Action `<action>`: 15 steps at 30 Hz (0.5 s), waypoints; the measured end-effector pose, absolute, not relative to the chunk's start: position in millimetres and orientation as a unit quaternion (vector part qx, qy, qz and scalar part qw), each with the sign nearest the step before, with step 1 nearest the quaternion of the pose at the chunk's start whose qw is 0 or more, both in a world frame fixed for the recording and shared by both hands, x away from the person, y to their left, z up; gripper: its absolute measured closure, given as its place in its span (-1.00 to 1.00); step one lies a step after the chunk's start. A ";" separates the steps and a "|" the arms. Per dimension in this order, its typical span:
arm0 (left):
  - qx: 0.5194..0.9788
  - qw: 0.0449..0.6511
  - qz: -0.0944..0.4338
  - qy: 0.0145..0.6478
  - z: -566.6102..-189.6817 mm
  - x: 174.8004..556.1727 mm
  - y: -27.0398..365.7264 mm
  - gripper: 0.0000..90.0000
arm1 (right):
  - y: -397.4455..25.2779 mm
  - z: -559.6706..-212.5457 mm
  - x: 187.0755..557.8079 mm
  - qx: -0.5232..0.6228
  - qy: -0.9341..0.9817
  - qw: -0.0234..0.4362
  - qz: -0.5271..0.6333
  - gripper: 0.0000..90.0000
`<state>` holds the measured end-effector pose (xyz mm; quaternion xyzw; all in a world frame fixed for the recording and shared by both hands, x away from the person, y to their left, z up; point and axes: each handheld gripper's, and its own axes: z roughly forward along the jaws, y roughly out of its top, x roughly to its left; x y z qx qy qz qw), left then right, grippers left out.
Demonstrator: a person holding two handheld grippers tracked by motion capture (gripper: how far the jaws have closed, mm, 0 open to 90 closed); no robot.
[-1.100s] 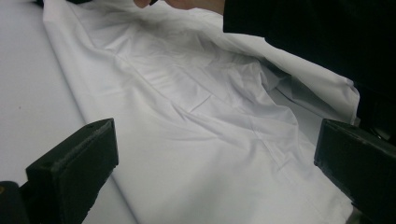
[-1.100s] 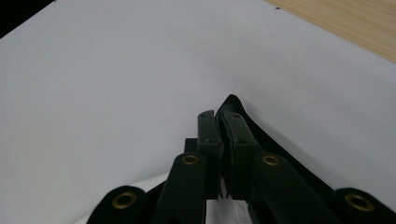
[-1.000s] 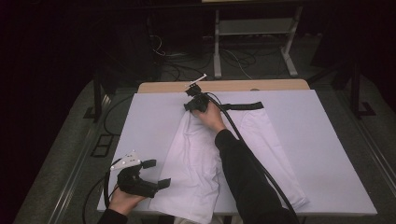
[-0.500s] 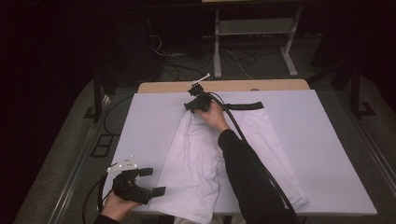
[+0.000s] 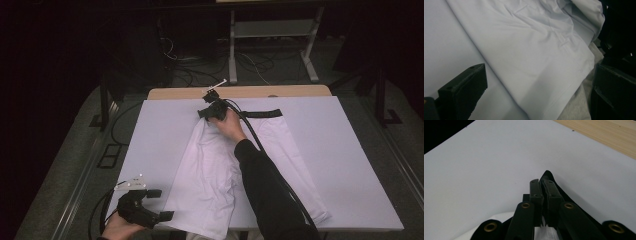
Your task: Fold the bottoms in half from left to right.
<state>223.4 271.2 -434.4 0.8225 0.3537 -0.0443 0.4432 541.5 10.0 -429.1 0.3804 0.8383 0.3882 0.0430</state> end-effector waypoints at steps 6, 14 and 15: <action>0.837 0.418 -0.060 0.348 -439.8 221.0 269.7 -1.00 | 10.3 -429.1 541.2 0.380 0.838 0.045 0.389 0.90; 0.851 0.398 -0.064 0.337 -442.4 215.8 271.9 -0.98 | 8.9 -426.7 541.0 0.382 0.838 0.050 0.387 0.90; 0.848 0.403 -0.064 0.337 -442.1 214.9 273.4 -0.93 | 8.7 -426.6 541.2 0.382 0.838 0.050 0.387 0.90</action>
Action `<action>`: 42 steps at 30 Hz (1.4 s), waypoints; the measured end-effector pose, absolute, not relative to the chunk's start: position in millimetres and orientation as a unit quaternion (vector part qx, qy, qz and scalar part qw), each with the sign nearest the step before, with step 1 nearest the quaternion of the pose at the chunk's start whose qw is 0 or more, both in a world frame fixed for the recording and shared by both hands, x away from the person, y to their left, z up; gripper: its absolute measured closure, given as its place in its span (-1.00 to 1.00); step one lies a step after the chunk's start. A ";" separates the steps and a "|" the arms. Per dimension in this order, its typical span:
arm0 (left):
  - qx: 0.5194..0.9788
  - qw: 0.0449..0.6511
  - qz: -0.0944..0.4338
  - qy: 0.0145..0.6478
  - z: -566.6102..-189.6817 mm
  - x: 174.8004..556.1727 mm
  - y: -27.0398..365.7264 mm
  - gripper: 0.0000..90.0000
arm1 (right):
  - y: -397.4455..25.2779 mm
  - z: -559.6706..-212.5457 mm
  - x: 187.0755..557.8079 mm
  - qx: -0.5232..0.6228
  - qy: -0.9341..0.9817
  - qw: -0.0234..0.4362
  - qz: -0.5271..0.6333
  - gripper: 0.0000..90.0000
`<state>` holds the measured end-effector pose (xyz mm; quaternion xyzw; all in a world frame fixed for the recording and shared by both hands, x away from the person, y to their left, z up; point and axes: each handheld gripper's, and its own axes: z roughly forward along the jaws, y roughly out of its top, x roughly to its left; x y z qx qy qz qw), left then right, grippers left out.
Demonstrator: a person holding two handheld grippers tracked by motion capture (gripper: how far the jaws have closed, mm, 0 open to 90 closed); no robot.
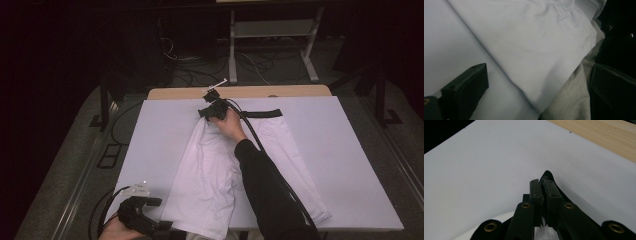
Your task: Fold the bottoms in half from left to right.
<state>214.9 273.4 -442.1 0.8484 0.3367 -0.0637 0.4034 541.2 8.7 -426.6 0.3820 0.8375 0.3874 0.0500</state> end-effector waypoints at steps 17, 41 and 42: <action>0.858 0.427 -0.048 0.282 -450.3 208.9 277.6 0.14 | 8.0 -426.7 541.2 0.387 0.833 0.049 0.392 0.90; 0.871 0.419 -0.043 0.252 -440.2 213.9 264.1 0.96 | -5.1 -418.5 540.6 0.390 0.827 0.052 0.402 0.90; 0.870 0.424 -0.043 0.247 -438.1 213.3 262.5 0.96 | -5.1 -418.5 540.6 0.390 0.827 0.052 0.402 0.90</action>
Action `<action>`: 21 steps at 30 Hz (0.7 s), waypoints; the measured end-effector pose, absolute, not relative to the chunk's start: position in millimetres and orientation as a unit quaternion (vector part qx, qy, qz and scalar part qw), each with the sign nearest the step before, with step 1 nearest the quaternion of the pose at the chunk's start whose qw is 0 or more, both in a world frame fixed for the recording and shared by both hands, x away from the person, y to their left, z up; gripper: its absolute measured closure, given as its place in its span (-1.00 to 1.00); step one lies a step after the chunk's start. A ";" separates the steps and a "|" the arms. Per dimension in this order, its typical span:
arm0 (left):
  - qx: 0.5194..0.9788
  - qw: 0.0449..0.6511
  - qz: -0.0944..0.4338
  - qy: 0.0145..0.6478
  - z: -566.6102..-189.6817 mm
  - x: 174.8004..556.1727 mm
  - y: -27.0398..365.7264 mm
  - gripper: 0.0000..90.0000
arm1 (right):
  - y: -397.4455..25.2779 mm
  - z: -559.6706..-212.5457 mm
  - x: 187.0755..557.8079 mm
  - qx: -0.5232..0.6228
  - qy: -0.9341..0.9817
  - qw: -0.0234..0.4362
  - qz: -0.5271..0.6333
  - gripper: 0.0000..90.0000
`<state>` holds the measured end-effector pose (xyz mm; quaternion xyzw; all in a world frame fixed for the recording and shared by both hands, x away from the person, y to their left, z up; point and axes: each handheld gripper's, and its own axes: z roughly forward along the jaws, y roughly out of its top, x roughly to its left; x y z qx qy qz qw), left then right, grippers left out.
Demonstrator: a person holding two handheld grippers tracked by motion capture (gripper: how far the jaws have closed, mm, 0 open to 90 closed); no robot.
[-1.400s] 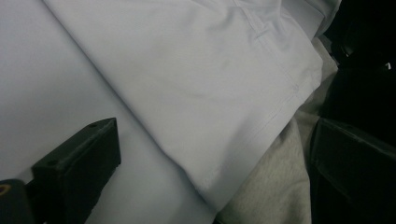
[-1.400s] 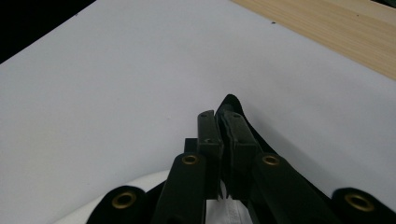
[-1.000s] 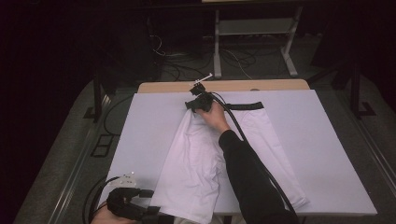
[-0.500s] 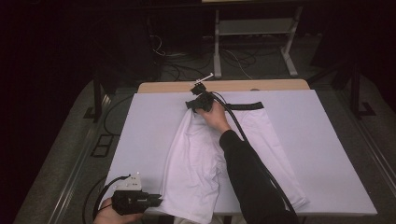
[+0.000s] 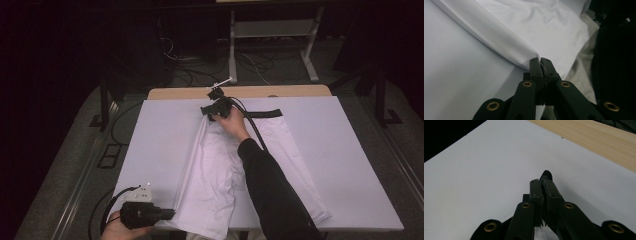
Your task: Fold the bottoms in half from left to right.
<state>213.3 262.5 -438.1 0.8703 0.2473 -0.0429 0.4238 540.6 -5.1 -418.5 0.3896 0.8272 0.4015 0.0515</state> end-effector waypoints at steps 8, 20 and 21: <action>0.870 0.441 -0.048 0.217 -423.3 212.3 243.6 0.96 | -8.8 -413.8 540.0 0.387 0.826 0.055 0.407 0.90; 0.869 0.456 -0.057 0.183 -412.0 215.4 224.6 0.96 | -24.3 -405.5 539.9 0.383 0.822 0.058 0.418 0.90; 0.868 0.459 -0.059 0.180 -411.1 215.4 222.7 0.96 | -26.4 -404.3 539.9 0.384 0.821 0.058 0.419 0.90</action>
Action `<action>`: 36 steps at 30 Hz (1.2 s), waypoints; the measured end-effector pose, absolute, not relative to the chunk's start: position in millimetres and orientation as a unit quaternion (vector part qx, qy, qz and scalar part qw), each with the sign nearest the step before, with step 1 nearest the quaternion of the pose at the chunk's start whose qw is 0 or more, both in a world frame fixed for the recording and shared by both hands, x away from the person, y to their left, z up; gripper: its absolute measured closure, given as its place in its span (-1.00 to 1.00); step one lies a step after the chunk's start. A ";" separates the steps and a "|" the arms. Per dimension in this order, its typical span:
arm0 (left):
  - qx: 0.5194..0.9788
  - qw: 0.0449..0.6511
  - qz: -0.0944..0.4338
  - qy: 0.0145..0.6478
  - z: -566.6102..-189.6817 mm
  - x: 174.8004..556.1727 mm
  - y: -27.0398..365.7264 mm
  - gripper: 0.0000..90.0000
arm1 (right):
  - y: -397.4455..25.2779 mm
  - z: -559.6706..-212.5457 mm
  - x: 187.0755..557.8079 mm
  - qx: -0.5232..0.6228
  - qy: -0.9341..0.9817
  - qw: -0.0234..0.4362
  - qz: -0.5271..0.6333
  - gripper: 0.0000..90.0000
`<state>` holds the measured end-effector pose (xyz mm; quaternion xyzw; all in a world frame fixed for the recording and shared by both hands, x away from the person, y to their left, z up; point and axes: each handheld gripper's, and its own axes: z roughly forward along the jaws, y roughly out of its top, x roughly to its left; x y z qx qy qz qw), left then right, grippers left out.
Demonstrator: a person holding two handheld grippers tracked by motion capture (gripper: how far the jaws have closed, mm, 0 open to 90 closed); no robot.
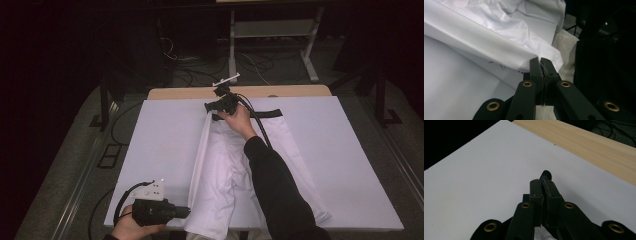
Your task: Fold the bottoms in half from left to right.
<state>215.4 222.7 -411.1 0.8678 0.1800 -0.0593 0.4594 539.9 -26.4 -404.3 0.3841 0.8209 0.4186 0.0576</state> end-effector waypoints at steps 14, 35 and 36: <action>0.870 0.470 -0.074 0.128 -392.8 219.8 184.0 0.96 | -48.9 -387.3 537.6 0.385 0.811 0.058 0.438 0.90; 0.871 0.478 -0.089 0.076 -382.0 231.7 135.2 0.96 | -76.0 -374.1 537.1 0.397 0.796 0.061 0.453 0.90; 0.871 0.478 -0.089 0.074 -381.8 232.2 133.0 0.96 | -77.5 -374.1 537.2 0.397 0.795 0.062 0.454 0.90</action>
